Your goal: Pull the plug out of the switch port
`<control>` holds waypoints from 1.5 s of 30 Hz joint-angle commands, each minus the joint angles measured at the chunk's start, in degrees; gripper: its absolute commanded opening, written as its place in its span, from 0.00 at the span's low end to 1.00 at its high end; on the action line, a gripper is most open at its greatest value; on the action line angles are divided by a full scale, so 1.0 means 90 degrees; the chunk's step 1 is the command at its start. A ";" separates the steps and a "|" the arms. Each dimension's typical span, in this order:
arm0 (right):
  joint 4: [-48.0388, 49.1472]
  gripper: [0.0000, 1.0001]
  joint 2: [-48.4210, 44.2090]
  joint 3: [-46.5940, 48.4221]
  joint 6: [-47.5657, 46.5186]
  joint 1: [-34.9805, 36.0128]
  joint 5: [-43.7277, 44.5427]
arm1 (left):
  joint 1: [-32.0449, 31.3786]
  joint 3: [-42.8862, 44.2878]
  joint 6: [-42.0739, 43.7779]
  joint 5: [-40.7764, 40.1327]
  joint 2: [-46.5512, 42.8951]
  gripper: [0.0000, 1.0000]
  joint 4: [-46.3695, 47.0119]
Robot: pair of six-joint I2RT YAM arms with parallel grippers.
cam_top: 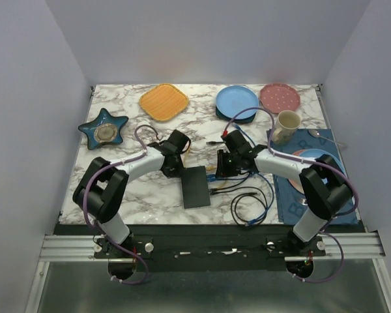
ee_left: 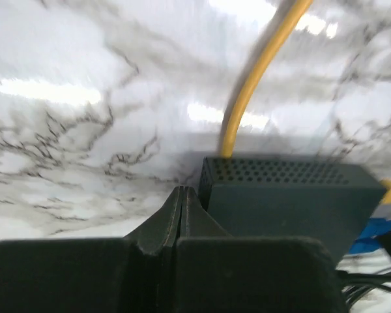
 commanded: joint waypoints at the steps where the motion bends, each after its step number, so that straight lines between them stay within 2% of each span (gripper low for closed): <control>1: 0.0006 0.38 -0.0519 0.0170 0.0241 0.0297 -0.0230 | 0.0312 0.0799 0.0141 -0.0180 -0.0182 0.03 0.0195; 4: -0.0248 0.40 -0.0764 0.0462 0.0115 0.0287 0.0249 | 0.0352 0.0800 0.0365 -0.0737 -0.0796 0.04 -0.0117; 9: -0.0463 0.43 -0.0599 0.1049 -0.0207 0.0277 0.0787 | -0.0047 -0.0183 0.0922 -0.0438 -0.2142 0.07 -0.0079; 11: -0.0579 0.43 -0.0269 0.1399 -0.0305 0.0258 0.0855 | -0.0369 -0.0517 0.1186 -0.0233 -0.2495 0.09 -0.0079; 15: -0.0668 0.43 0.0443 0.1908 -0.0364 0.0092 0.0827 | -0.1782 -0.1278 0.1206 -0.0076 -0.3403 0.10 -0.0001; 18: -0.0736 0.42 0.0942 0.2337 -0.0364 -0.0035 0.0690 | -0.2235 -0.1601 0.1157 0.0158 -0.3620 0.07 0.0242; 21: -0.0853 0.42 0.1266 0.2699 -0.0354 -0.0094 0.0612 | -0.2538 -0.1807 0.1176 0.0383 -0.3407 0.00 0.0506; 25: -0.1019 0.42 0.1676 0.2954 -0.0345 -0.0104 0.0543 | -0.2801 -0.1847 0.1333 0.0959 -0.2723 0.00 0.0838; 29: -0.1059 0.42 0.1765 0.2886 -0.0306 -0.0104 0.0446 | -0.3172 -0.1730 0.1333 0.0960 -0.1981 0.00 0.0966; 34: -0.1068 0.42 0.1774 0.2701 -0.0315 -0.0094 0.0446 | -0.3222 -0.1749 0.1147 0.1175 -0.1160 0.00 0.1220; 39: -0.0990 0.42 0.1726 0.2379 -0.0345 -0.0094 0.0368 | -0.3164 -0.1505 0.0855 0.0123 -0.0721 0.00 0.0674; 45: -0.0746 0.42 0.1550 0.1852 -0.0296 -0.0104 0.0299 | -0.2452 -0.1611 0.0533 -0.0046 -0.0573 0.00 0.0731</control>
